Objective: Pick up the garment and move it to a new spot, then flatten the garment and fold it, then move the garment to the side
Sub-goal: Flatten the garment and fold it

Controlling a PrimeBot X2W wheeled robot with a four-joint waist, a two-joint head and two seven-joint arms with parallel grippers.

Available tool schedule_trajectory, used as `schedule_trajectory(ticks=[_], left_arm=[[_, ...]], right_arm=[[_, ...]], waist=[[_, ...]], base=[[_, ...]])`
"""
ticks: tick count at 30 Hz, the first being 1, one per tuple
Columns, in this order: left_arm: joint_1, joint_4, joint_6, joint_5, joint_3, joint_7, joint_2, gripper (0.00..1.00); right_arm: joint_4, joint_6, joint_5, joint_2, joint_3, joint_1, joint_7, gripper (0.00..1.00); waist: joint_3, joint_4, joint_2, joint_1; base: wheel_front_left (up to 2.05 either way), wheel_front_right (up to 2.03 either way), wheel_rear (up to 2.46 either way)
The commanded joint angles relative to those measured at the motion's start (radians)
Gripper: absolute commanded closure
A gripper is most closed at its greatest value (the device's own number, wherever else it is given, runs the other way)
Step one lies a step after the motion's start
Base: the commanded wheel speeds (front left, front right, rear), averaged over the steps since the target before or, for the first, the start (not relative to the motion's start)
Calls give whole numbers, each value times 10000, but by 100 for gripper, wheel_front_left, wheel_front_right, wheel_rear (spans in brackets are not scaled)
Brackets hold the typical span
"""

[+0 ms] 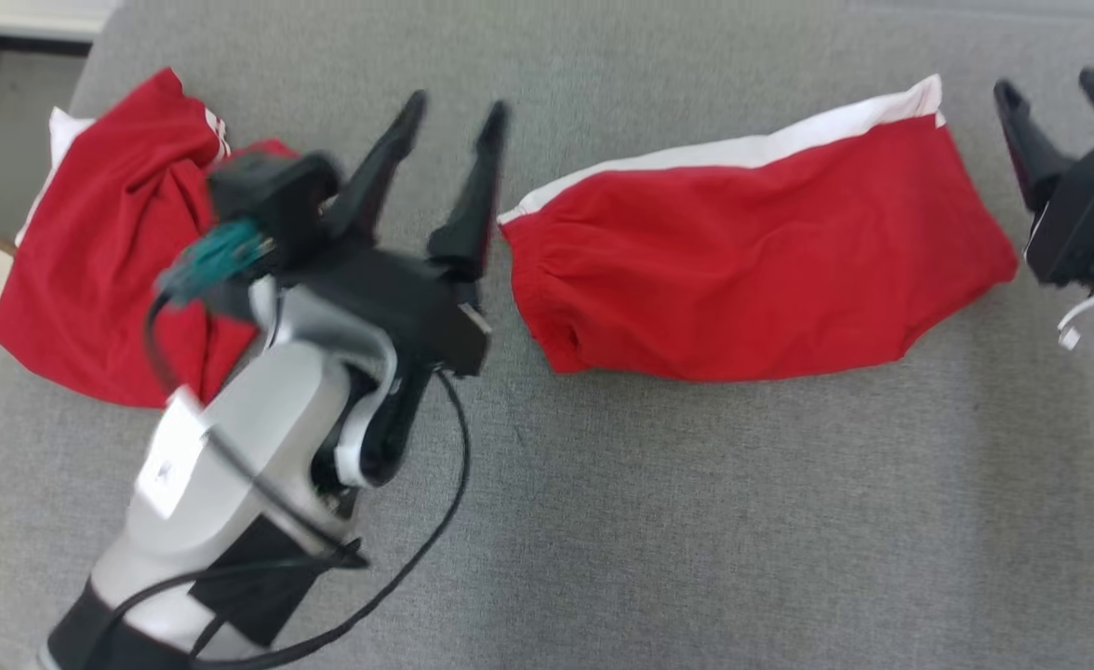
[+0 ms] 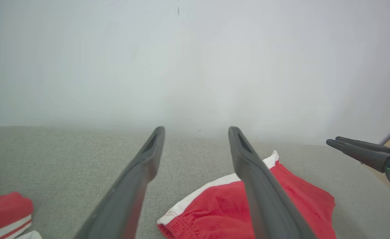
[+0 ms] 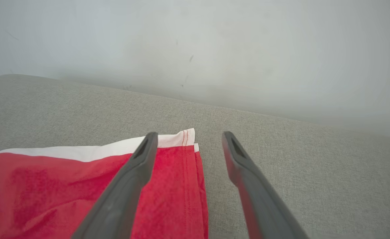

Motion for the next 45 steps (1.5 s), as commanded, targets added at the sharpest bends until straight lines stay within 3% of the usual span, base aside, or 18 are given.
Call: schedule_trajectory(ticks=[1, 8, 15, 23, 34, 45], left_arm=[[219, -99, 99, -141, 254, -258, 80, 0], [1968, -1227, 837, -609, 2429, -1023, -223, 0], [3961, -2466, 253, 524, 3891, -1025, -420, 0], [6094, -2674, -593, 1714, 4118, -1022, -340, 0], [7643, -2377, -1361, 2033, 4070, -1023, -325, 0], [7424, -2284, -1596, 2433, 3805, -1023, -276, 0]], right_arm=[[-76, 26, -97, 73, -166, 125, -140, 0], [-45, 26, -330, 619, -719, 962, -562, 0], [249, 26, -309, 706, -861, 1608, -825, 0], [758, 26, -398, 846, -1241, 2200, -901, 0], [1214, 26, -688, 864, -1981, 2744, -764, 0], [2054, 26, -950, 950, -2854, 2535, -934, 0]], waist=[[-330, -99, 0, 1], [-991, -213, 0, 1], [-1418, -214, 0, 1], [-1771, -26, 0, 1], [-1975, 406, 0, 1], [-1630, 1002, 0, 1]], base=[[0, 0, 0], [0, 0, 0], [0, 0, 0], [0, 0, 0], [0, 0, 0], [0, 0, 0]])
